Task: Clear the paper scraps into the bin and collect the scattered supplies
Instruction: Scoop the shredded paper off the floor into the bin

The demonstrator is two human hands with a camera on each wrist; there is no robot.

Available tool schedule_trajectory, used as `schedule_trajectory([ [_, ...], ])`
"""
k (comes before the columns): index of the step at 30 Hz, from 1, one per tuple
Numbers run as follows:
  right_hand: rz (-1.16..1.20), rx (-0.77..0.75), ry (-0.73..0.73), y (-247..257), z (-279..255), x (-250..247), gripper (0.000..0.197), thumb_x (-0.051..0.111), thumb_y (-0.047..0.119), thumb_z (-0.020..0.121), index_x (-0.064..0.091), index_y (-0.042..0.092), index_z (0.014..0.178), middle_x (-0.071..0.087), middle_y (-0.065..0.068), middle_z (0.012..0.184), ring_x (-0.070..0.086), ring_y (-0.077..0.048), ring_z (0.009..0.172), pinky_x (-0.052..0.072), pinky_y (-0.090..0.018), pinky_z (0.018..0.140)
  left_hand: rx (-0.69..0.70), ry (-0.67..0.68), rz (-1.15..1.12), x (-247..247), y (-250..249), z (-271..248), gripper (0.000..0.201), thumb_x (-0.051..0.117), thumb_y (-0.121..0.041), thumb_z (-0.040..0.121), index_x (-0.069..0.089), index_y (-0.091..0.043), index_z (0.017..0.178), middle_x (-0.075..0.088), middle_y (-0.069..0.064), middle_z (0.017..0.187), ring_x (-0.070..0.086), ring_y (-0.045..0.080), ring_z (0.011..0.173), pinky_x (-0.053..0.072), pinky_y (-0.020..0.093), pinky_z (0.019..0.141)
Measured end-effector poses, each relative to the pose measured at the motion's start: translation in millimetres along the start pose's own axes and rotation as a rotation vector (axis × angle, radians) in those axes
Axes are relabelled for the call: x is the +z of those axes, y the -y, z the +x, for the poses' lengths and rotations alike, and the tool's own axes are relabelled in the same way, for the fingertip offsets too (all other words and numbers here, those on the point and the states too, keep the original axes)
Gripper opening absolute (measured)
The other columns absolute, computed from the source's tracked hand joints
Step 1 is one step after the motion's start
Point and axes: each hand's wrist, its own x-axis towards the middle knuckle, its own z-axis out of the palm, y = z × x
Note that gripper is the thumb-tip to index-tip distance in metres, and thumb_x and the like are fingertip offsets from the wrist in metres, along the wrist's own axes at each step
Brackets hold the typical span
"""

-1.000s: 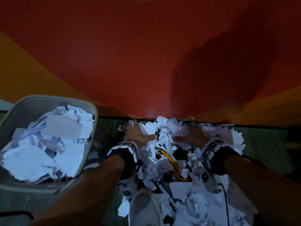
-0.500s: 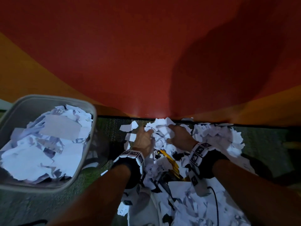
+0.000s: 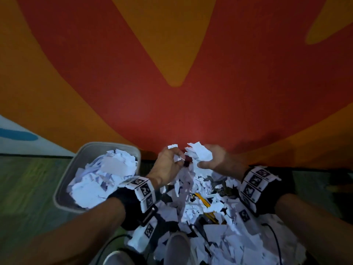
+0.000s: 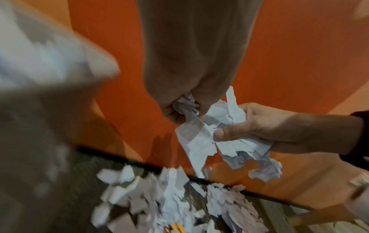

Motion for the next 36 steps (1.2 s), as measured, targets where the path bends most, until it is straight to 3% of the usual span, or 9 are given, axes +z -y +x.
schedule_trajectory([
  [6,0.072,-0.145,0.000,79,-5,13,0.084,0.079,0.042,0.080,0.039,0.016,0.149,0.043,0.005,0.149,0.040,-0.017,0.138,0.035,-0.035,0.112,0.023,-0.100,0.114,-107,-16,-45,0.015,0.065,-0.015,0.088,0.065,-0.028,0.082,0.067,0.001,0.099,0.062,0.020,0.097,0.040,0.023,0.075],
  [10,0.207,-0.262,0.041,147,-17,38,0.044,0.077,0.026,0.085,0.056,0.011,0.121,0.061,0.015,0.117,0.058,-0.010,0.112,0.043,-0.020,0.093,-0.022,-0.225,0.147,-169,2,-77,0.005,0.066,-0.016,0.090,0.069,-0.020,0.088,0.070,-0.003,0.088,0.065,0.017,0.082,0.040,0.021,0.063],
  [12,0.246,-0.320,0.051,175,-16,56,0.039,0.077,0.019,0.084,0.063,0.014,0.120,0.070,0.010,0.110,0.067,-0.013,0.102,0.052,-0.030,0.089,-0.070,-0.313,0.086,-190,19,-88,0.002,0.070,-0.017,0.088,0.070,-0.018,0.087,0.071,0.000,0.091,0.065,0.020,0.088,0.043,0.026,0.066],
  [18,0.284,-0.286,0.122,212,10,119,0.077,0.082,0.049,0.063,0.057,0.025,0.132,0.068,0.008,0.119,0.066,-0.013,0.107,0.053,-0.043,0.097,-0.238,-0.491,-0.140,-209,65,-108,0.006,0.069,-0.016,0.089,0.069,-0.011,0.092,0.069,0.002,0.104,0.064,0.026,0.088,0.043,0.024,0.061],
  [22,0.215,-0.253,0.117,217,22,145,0.087,0.081,0.061,0.056,0.053,0.030,0.132,0.066,0.010,0.120,0.065,-0.015,0.108,0.053,-0.040,0.094,-0.288,-0.431,-0.246,-204,86,-111,0.014,0.072,-0.027,0.086,0.070,-0.018,0.096,0.070,0.005,0.116,0.070,0.023,0.091,0.056,0.030,0.069],
  [26,0.078,-0.239,0.175,217,17,155,0.072,0.084,0.033,0.071,0.050,0.025,0.135,0.064,0.004,0.119,0.064,-0.016,0.103,0.055,-0.034,0.085,-0.302,-0.302,-0.213,-200,88,-115,0.023,0.071,-0.017,0.088,0.068,-0.012,0.110,0.073,0.005,0.091,0.069,0.016,0.071,0.053,0.022,0.053],
  [30,-0.069,-0.282,0.238,212,9,155,0.088,0.084,0.044,0.066,0.041,0.033,0.142,0.047,0.007,0.139,0.049,-0.017,0.128,0.048,-0.037,0.099,-0.259,-0.210,-0.064,-204,85,-120,0.043,0.064,-0.015,0.092,0.056,-0.022,0.134,0.061,0.001,0.113,0.063,0.020,0.090,0.057,0.030,0.069],
  [33,-0.072,-0.366,0.262,212,2,138,0.086,0.083,0.038,0.074,0.037,0.031,0.146,0.042,0.010,0.141,0.041,-0.009,0.129,0.037,-0.017,0.095,-0.147,-0.222,0.019,-205,77,-120,0.050,0.061,-0.012,0.093,0.051,-0.021,0.141,0.056,-0.004,0.118,0.055,0.016,0.097,0.045,0.017,0.064],
  [36,-0.073,-0.455,0.233,210,-7,118,0.084,0.081,0.044,0.074,0.037,0.039,0.145,0.042,0.015,0.138,0.041,-0.004,0.126,0.037,-0.022,0.100,-0.062,-0.208,0.023,-200,72,-123,0.052,0.058,-0.012,0.095,0.047,-0.019,0.146,0.048,-0.002,0.145,0.043,0.006,0.119,0.039,0.024,0.095],
])
